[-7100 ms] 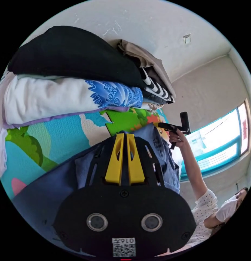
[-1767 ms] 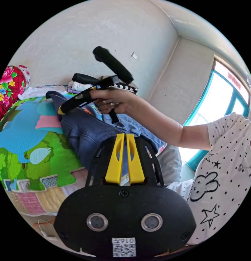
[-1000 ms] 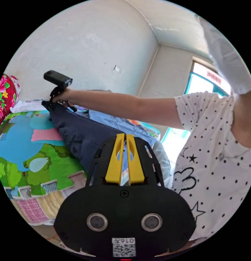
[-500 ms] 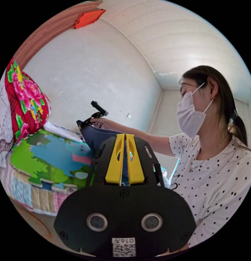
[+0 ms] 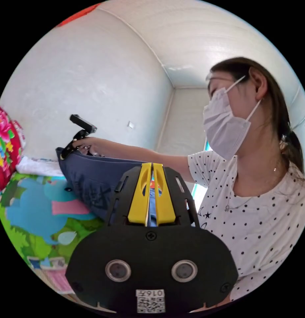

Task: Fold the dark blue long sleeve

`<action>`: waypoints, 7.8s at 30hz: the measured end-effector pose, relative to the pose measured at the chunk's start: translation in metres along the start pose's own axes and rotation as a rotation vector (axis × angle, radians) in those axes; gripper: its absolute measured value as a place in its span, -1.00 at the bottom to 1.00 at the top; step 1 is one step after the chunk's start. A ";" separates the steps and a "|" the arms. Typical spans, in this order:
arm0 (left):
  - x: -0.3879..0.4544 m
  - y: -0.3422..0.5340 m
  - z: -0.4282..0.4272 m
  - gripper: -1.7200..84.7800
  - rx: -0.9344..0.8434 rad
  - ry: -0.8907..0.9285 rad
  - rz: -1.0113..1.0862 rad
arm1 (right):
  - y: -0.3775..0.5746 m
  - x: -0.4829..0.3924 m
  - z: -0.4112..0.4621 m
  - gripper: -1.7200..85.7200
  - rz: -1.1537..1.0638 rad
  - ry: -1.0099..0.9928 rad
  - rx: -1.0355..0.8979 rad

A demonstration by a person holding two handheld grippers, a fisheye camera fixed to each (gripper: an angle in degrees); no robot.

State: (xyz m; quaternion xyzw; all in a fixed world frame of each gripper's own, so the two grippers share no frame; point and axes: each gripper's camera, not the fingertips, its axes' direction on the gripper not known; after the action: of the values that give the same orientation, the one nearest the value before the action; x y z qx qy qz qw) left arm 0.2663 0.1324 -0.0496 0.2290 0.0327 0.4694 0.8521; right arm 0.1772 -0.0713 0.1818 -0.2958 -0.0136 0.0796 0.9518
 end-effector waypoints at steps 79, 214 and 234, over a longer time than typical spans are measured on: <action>0.022 0.174 0.444 -0.83 -0.621 -0.451 0.022 | 0.450 0.005 0.198 -0.97 -0.061 0.044 0.148; 0.117 0.100 0.329 -0.98 -0.555 -0.305 0.434 | 0.925 -0.397 -0.166 -0.68 -0.005 0.775 0.377; 0.097 0.090 0.378 -0.97 -1.029 0.068 0.687 | 0.791 -0.269 -0.132 -0.86 -0.552 0.311 -0.019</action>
State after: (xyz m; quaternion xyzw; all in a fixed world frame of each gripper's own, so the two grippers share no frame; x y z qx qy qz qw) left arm 0.3513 0.1165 0.3410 -0.2289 -0.2464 0.6797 0.6518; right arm -0.1923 0.4544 -0.3679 -0.2984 0.0517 -0.2281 0.9253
